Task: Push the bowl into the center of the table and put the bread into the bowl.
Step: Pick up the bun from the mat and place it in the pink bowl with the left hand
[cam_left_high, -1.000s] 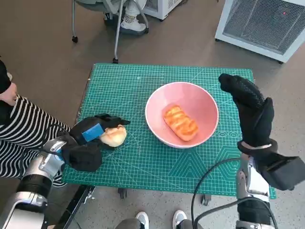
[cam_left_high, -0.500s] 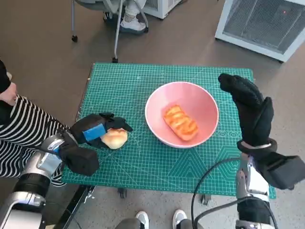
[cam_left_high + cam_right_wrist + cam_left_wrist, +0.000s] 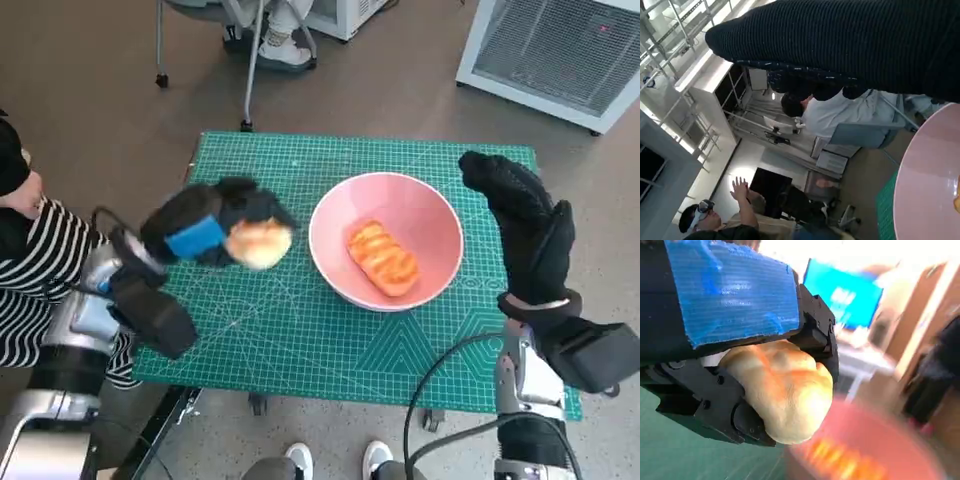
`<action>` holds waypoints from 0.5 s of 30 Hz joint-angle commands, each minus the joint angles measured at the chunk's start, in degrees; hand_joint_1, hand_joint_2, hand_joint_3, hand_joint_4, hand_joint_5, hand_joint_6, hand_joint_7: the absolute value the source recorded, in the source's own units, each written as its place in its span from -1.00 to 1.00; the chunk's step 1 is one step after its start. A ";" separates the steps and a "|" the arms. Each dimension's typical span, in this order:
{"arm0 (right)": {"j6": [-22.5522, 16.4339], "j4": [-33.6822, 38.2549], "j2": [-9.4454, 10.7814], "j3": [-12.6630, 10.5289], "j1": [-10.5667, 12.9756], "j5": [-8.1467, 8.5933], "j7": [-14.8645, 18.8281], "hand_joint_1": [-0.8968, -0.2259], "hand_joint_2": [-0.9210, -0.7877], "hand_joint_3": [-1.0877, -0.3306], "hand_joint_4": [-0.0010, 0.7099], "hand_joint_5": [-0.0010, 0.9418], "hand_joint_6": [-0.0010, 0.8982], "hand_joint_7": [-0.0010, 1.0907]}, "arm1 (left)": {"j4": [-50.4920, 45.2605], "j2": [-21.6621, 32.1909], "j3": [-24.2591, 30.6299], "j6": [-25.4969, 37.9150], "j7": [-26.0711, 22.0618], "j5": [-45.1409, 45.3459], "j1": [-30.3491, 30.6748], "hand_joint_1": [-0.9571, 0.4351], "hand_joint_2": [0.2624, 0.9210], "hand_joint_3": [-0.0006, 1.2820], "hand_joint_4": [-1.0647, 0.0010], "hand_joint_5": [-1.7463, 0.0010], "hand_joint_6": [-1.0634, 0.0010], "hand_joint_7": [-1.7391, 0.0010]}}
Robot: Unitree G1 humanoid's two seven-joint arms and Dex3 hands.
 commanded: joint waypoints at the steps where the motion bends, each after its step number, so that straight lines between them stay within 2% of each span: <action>1: 0.20 0.98 -0.43 -0.43 0.38 -0.03 0.09 -0.58 -1.00 -0.17 -0.57 -1.00 -0.90 -0.08 | -2.17 -4.71 -0.96 1.18 2.09 1.50 -3.51 0.37 1.00 -0.85 -0.32 -0.42 -0.05 -0.31; 6: 0.09 0.85 -0.46 -0.54 0.55 -0.06 -0.02 -0.58 -1.00 -0.17 -0.57 -1.00 -0.90 -0.08 | 2.05 -9.36 -3.40 0.92 2.57 3.01 -7.76 0.37 1.00 -0.89 -0.38 -0.33 -0.08 -0.34; 15: 0.09 -0.02 -0.56 -0.82 1.15 -0.24 -0.38 -0.58 -1.00 -0.17 -0.57 -1.00 -0.90 -0.08 | 9.33 -13.90 -7.55 3.10 1.16 6.34 -12.63 0.37 1.00 -0.82 -0.26 -0.33 0.00 -0.46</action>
